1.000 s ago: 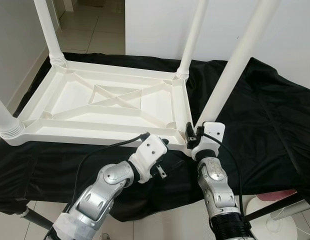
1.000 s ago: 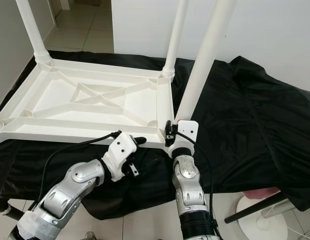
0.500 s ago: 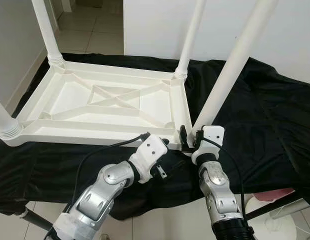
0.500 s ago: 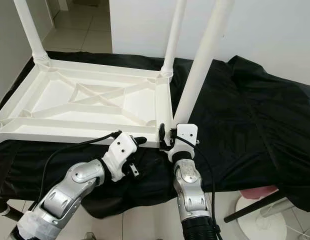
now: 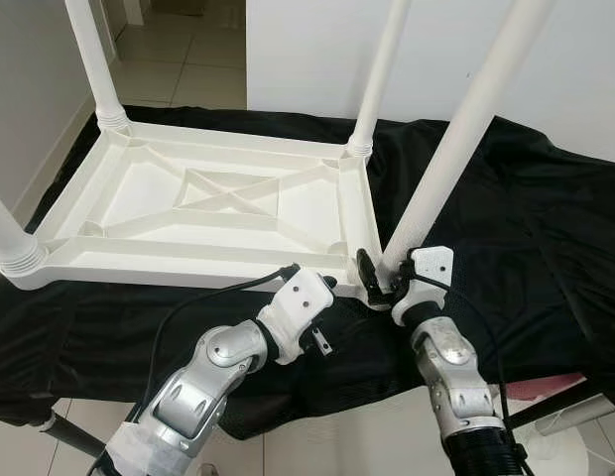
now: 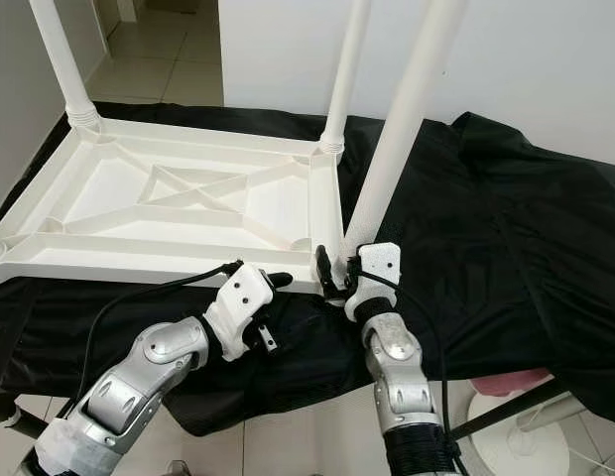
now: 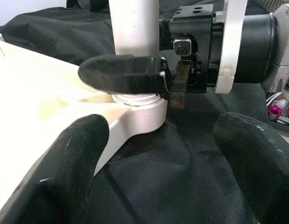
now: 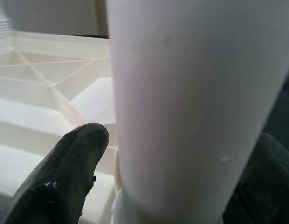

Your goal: Building children table

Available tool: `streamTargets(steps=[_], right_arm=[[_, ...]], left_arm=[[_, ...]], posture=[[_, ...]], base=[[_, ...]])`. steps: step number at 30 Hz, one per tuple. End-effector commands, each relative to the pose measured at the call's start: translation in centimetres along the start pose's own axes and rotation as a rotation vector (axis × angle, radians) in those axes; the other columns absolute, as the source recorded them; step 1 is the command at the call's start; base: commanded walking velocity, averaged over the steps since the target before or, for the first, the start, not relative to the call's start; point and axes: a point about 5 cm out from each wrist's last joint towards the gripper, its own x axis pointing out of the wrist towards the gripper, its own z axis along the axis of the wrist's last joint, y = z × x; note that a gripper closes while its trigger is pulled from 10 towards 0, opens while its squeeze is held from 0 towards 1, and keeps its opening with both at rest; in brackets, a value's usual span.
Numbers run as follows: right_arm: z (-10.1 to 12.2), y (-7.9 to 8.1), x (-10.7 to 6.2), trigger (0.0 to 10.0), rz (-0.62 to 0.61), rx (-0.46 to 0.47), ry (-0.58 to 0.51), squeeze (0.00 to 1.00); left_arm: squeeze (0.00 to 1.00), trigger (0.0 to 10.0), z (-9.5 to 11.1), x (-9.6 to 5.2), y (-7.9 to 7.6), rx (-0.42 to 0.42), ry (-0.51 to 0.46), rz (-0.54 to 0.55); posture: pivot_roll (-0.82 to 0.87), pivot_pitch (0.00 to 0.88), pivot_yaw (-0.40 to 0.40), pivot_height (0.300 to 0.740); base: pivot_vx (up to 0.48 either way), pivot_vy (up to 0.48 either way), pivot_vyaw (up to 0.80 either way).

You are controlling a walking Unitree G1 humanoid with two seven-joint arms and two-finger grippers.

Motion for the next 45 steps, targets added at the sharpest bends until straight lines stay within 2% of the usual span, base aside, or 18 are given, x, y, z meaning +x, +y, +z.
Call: streamTargets(steps=[1,2,6,8,13,14,15,16,17,20,21,29,30,31,32,36,42,45], right_arm=[[0.0,-0.7,0.1,10.0,0.039,0.01,0.0,0.0],[0.0,-0.7,0.1,10.0,0.039,0.01,0.0,0.0],[0.4,-1.9,0.8,10.0,0.164,-0.046,-0.003,0.0],[0.2,-1.9,1.0,10.0,0.228,-0.059,0.024,0.0],[-0.1,-1.9,1.4,10.0,0.279,-0.056,0.045,0.0],[-0.3,-1.7,1.5,8.6,0.311,-0.052,0.054,0.0],[-0.3,-1.7,1.5,8.6,0.311,-0.052,0.054,0.0],[-0.7,-1.3,1.5,5.0,0.366,-0.053,0.073,0.0],[-0.8,-1.2,1.5,3.6,0.377,-0.06,0.077,0.0],[-0.9,-1.2,1.5,3.6,0.391,-0.068,0.078,0.0],[-1.0,-1.3,1.5,0.0,0.39,-0.069,0.081,0.0],[-1.2,-1.6,1.5,0.0,0.392,-0.061,0.083,0.0],[-1.2,-1.6,1.4,2.7,0.385,-0.054,0.082,0.0],[-1.2,-1.7,1.4,2.7,0.381,-0.048,0.081,0.0],[-1.2,-1.7,1.4,10.0,0.377,-0.042,0.076,0.0],[-1.2,-1.6,1.3,10.0,0.36,-0.028,0.069,0.0],[-0.8,-1.8,1.3,10.0,0.246,-0.044,0.062,0.0],[-0.7,-1.7,1.0,10.0,0.069,-0.008,0.073,0.0]], left_arm=[[0.0,10.0,0.3,0.1,-0.4,0.021,-0.004,-0.071],[0.0,10.0,0.3,0.1,-0.4,0.021,-0.004,-0.071],[0.0,10.0,0.3,0.1,-0.5,0.021,-0.003,-0.073],[0.0,10.0,0.3,0.1,-0.5,0.021,-0.003,-0.074],[0.0,10.0,0.3,0.1,-0.4,0.022,-0.004,-0.07],[0.0,10.0,0.4,0.0,-0.4,0.023,-0.004,-0.067],[0.0,10.0,0.4,0.0,-0.4,0.023,-0.004,-0.067],[0.0,10.0,0.4,0.0,-0.3,0.022,-0.004,-0.064],[0.0,10.0,0.4,0.0,-0.3,0.023,-0.004,-0.062],[0.0,10.0,0.4,0.0,-0.3,0.023,-0.004,-0.06],[0.0,10.0,0.4,-0.1,-0.3,0.022,-0.004,-0.056],[0.0,10.0,0.4,-0.1,-0.2,0.019,-0.004,-0.047],[0.0,10.0,0.4,-0.1,-0.2,0.018,-0.004,-0.047],[0.0,10.0,0.4,-0.1,-0.2,0.018,-0.004,-0.047],[0.0,10.0,0.4,-0.1,-0.2,0.017,-0.005,-0.046],[0.0,10.0,0.4,-0.1,-0.2,0.016,-0.004,-0.046],[0.0,10.0,0.4,-0.1,-0.3,0.014,-0.006,-0.048],[0.0,10.0,0.5,0.1,-0.5,0.005,-0.012,-0.048]], posture=[[0.03,0.024,-0.092,0.74],[0.03,0.024,-0.092,0.74],[0.03,0.026,-0.09,0.74],[0.03,0.026,-0.09,0.74],[0.04,0.029,-0.089,0.74],[0.04,0.029,-0.09,0.74],[0.04,0.029,-0.09,0.74],[0.05,0.031,-0.093,0.74],[0.05,0.031,-0.092,0.74],[0.05,0.034,-0.096,0.74],[0.05,0.035,-0.097,0.74],[0.05,0.043,-0.098,0.74],[0.05,0.043,-0.098,0.74],[0.05,0.043,-0.098,0.74],[0.05,0.043,-0.098,0.74],[0.05,0.043,-0.098,0.74],[0.04,0.058,-0.1,0.74],[0.04,0.068,-0.107,0.74]], base=[[0.0,0.0,0.0],[0.0,0.0,0.0],[0.0,0.0,0.0],[0.0,0.0,0.0],[0.0,0.0,0.0],[0.0,0.0,0.0],[0.0,0.0,0.0],[0.0,0.0,0.0],[0.0,0.0,0.0],[0.0,0.0,0.0],[0.0,0.0,0.0],[0.0,0.0,0.0],[0.0,0.0,0.0],[0.0,0.0,0.0],[0.0,0.0,0.0],[0.0,0.0,0.0],[0.0,0.0,0.0],[0.0,0.0,0.0]])
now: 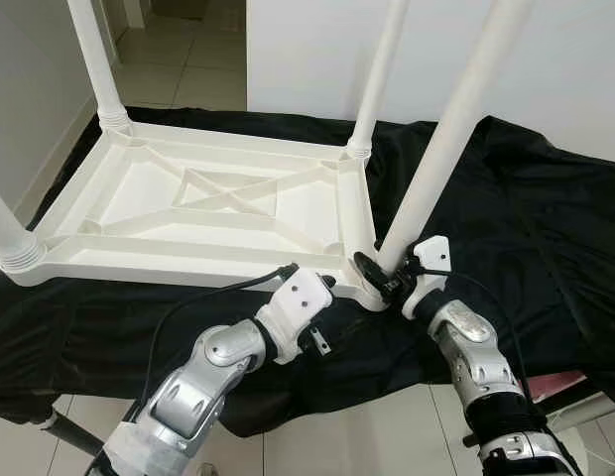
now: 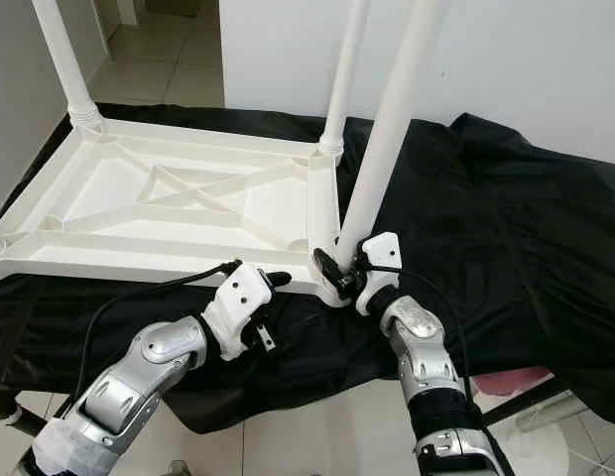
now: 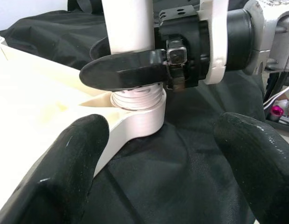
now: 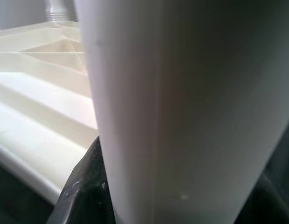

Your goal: Building children table

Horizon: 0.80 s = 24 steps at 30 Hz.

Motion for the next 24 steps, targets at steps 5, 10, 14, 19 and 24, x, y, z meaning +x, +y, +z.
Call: streamTargets(steps=[5,10,14,19,24], right_arm=[[-0.8,0.1,-1.0,10.0,-0.222,0.028,0.058,0.0],[-1.6,1.6,-1.6,10.0,-0.419,0.069,0.1,0.0],[-1.6,3.0,-1.1,10.0,-0.456,0.12,0.104,0.0],[-1.1,3.9,-0.5,10.0,-0.439,0.146,0.08,0.0],[-0.4,4.1,-0.2,10.0,-0.441,0.142,0.065,0.0]], left_arm=[[0.0,10.0,0.2,0.1,-0.7,-0.005,-0.006,-0.047],[0.0,10.0,0.1,0.1,-0.8,-0.01,-0.006,-0.047],[0.0,10.0,0.2,0.2,-0.7,-0.012,-0.006,-0.045],[0.0,10.0,0.2,0.1,-0.7,-0.012,-0.006,-0.047],[0.0,10.0,0.3,0.1,-0.3,-0.003,-0.004,-0.049]], posture=[[0.03,0.074,-0.106,0.74],[0.03,0.08,-0.109,0.74],[0.03,0.086,-0.106,0.74],[0.03,0.08,-0.094,0.74],[0.03,0.079,-0.091,0.74]], base=[[0.0,0.0,0.0],[0.0,0.0,0.0],[0.0,0.0,0.0],[0.0,0.0,0.0],[0.0,0.0,0.0]])
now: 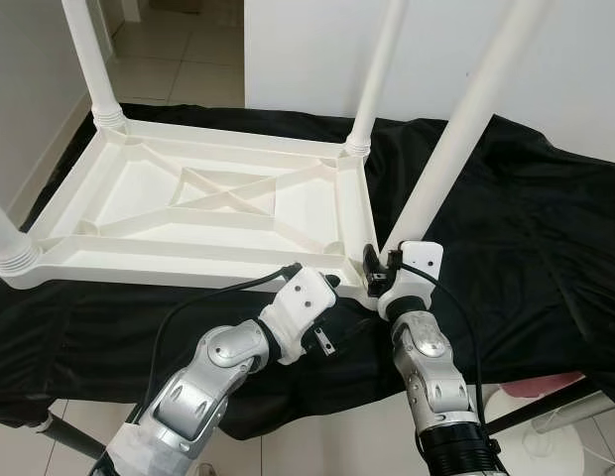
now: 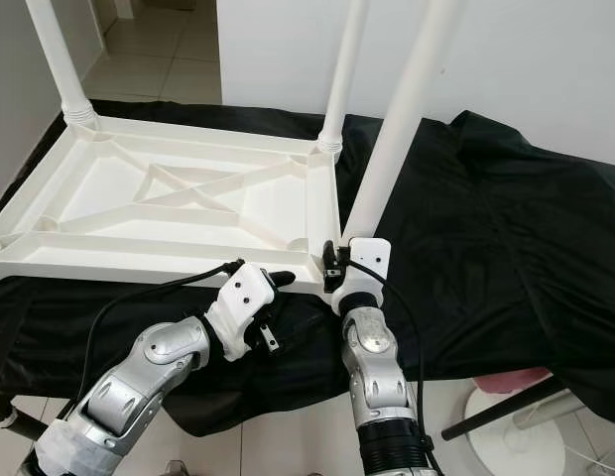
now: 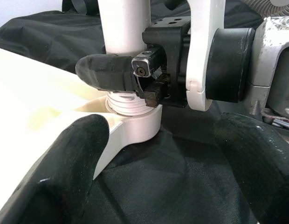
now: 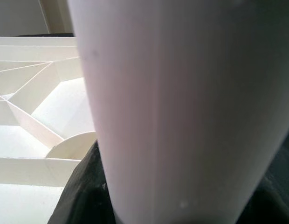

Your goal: Building children table

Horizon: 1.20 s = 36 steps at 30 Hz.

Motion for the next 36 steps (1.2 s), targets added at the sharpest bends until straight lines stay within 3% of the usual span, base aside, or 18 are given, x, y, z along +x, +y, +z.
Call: streamTargets(steps=[1,16,17,32,33,36], right_arm=[[-1.2,0.2,-0.4,10.0,-0.021,0.028,0.067,0.0],[-0.8,0.1,-0.7,10.0,-0.036,-0.005,0.068,0.0],[-0.7,0.1,-0.7,10.0,-0.019,-0.006,0.062,1.0],[-0.4,-0.9,-1.2,10.0,0.08,-0.058,0.019,1.0],[-0.5,-1.1,-1.3,10.0,0.1,-0.065,0.009,0.0],[-0.5,-1.3,-1.4,10.0,0.119,-0.07,0.001,0.0]], left_arm=[[0.0,10.0,0.1,0.1,-0.1,0.005,0.002,-0.043],[0.0,10.0,0.2,0.2,-0.2,0.0,-0.006,-0.035],[0.0,10.0,0.2,0.2,-0.2,0.0,-0.005,-0.034],[0.0,10.0,0.2,0.2,-0.3,-0.002,-0.006,-0.038],[0.0,10.0,0.2,0.3,-0.3,-0.001,-0.006,-0.04],[0.0,10.0,0.2,0.3,-0.3,0.0,-0.005,-0.043]], posture=[[0.03,0.079,-0.091,0.74],[0.03,0.075,-0.103,0.74],[0.03,0.076,-0.106,0.74],[0.02,0.076,-0.103,0.74],[0.02,0.075,-0.102,0.74],[0.02,0.075,-0.102,0.74]], base=[[0.0,0.0,0.0],[0.0,0.0,0.0],[0.0,0.0,0.0],[0.0,0.0,0.0],[0.0,0.0,0.0],[0.0,0.0,0.0]])
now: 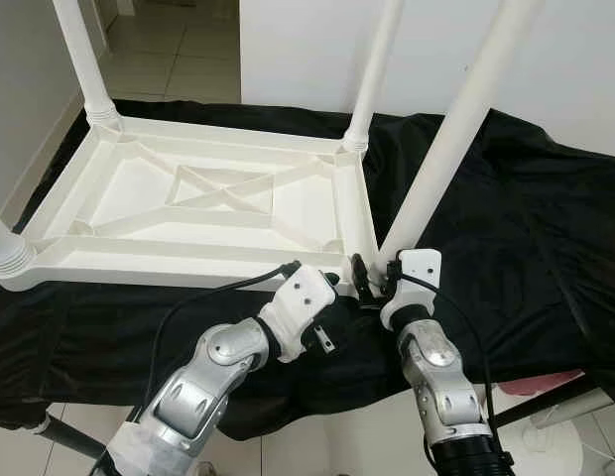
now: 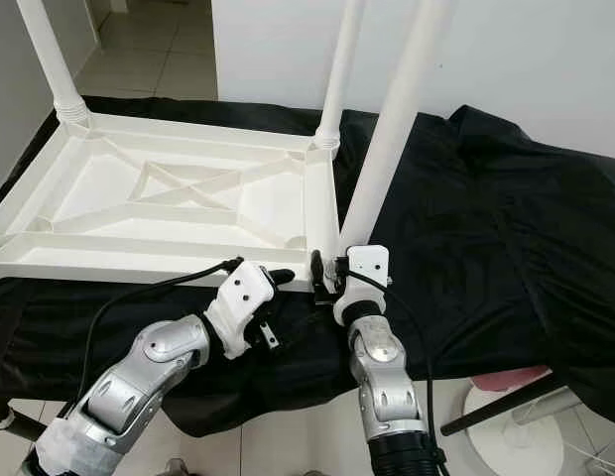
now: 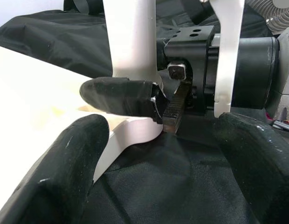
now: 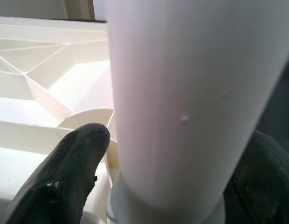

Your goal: Building children table

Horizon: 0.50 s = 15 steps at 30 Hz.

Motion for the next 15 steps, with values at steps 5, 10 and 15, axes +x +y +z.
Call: streamTargets(steps=[5,10,15], right_arm=[[-0.2,-0.8,-0.3,10.0,0.115,-0.009,-0.026,0.0],[0.5,-2.1,0.0,10.0,0.226,-0.016,-0.053,0.0],[0.9,-2.7,0.4,10.0,0.298,-0.031,-0.061,0.0]], left_arm=[[0.0,10.0,0.0,0.4,-0.5,0.002,0.001,-0.057],[0.0,10.0,0.0,0.3,-0.6,0.006,0.002,-0.063],[0.0,10.0,0.0,0.3,-0.6,0.008,0.003,-0.067]], posture=[[0.02,0.065,-0.101,0.74],[0.02,0.058,-0.1,0.74],[0.02,0.055,-0.097,0.74]], base=[[0.0,0.0,0.0],[0.0,0.0,0.0],[0.0,0.0,0.0]])
